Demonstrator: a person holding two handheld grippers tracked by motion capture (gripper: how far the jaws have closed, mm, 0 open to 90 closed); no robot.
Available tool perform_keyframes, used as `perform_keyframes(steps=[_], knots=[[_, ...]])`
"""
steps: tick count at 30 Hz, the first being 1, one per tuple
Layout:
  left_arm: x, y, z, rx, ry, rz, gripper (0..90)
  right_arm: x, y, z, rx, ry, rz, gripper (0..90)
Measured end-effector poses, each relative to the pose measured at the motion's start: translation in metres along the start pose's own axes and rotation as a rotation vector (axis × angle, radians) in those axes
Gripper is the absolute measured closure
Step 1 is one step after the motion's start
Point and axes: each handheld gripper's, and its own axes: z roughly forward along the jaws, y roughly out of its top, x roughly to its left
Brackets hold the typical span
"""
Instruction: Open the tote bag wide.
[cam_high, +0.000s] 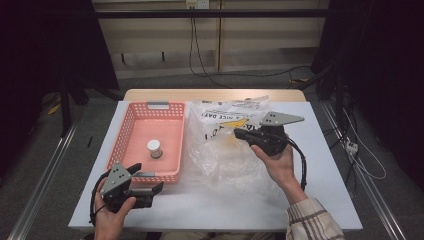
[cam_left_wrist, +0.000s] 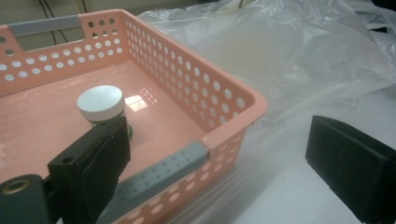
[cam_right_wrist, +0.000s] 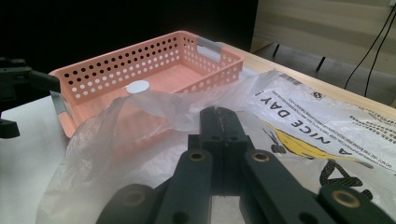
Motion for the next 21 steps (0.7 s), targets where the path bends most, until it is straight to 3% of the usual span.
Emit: perform_keyframes(steps=[4,9,11,17,21], knots=[[0.002,0.013,0.000,0.022,0.006,0.019,6.5,0.000,0.000,0.000,-0.001,0.000,-0.004,90.0],[0.017,0.026,0.008,0.083,-0.036,0.034,8.0,-0.001,0.000,0.001,0.002,0.006,-0.002,90.0],[0.021,0.029,0.011,0.080,-0.026,0.019,8.0,-0.001,0.000,0.001,0.003,0.006,-0.003,90.0],[0.030,0.040,0.014,0.074,-0.013,0.030,8.0,-0.001,0.000,0.005,0.008,0.015,0.002,90.0],[0.040,0.049,0.017,0.112,-0.015,0.031,8.0,-0.002,-0.002,0.007,0.009,0.017,0.013,90.0]])
